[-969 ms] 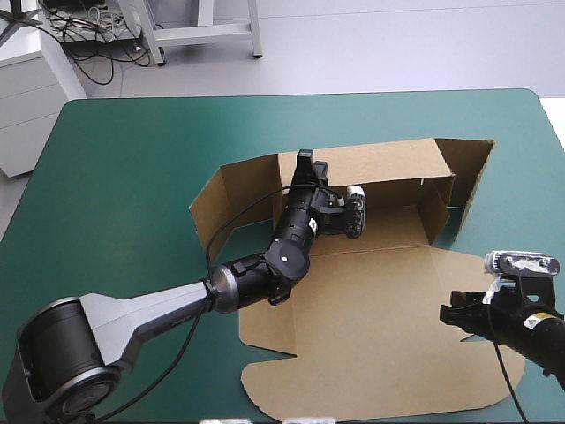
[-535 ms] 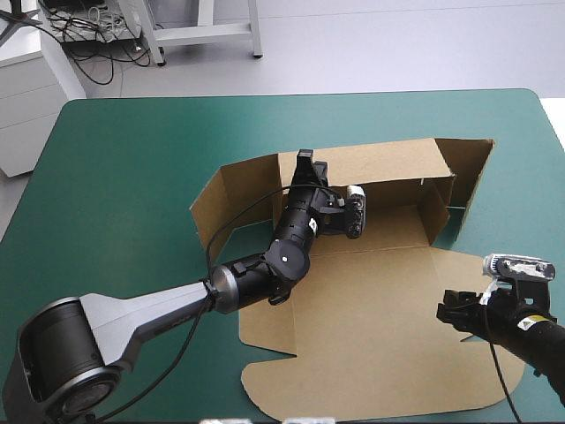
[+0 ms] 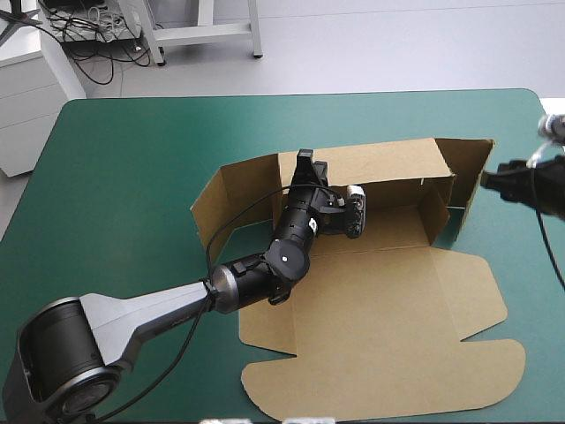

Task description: Fold the box

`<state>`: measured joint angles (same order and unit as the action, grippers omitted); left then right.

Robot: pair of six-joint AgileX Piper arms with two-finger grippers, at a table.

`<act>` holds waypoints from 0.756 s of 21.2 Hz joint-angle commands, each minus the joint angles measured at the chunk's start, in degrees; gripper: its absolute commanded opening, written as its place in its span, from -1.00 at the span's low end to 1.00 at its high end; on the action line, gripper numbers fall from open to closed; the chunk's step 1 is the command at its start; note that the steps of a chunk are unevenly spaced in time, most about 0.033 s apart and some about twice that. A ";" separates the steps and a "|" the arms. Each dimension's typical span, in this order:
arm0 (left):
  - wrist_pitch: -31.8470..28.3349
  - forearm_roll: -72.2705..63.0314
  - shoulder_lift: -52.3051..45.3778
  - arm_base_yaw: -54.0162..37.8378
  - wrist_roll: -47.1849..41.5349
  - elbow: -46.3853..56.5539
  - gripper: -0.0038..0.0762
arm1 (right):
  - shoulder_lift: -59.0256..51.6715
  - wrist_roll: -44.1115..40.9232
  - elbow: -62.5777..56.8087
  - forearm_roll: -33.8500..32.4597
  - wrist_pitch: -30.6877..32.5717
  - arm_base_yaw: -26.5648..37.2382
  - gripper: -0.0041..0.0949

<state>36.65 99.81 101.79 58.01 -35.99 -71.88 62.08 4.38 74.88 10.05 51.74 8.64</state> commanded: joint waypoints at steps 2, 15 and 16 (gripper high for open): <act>0.77 3.40 -2.72 0.51 -1.22 -0.94 -0.93 | 13.72 0.07 18.91 1.37 1.60 0.36 0.20; 0.77 3.40 -2.72 0.51 -1.85 -0.94 -0.93 | 46.02 4.70 46.01 8.27 11.58 0.25 0.20; 0.77 3.40 -2.72 0.51 -1.85 -0.94 -0.93 | 46.28 4.70 46.01 8.27 12.33 0.25 0.20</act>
<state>36.69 99.81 101.79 58.01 -36.50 -71.88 110.24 8.33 118.79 16.45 63.99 8.64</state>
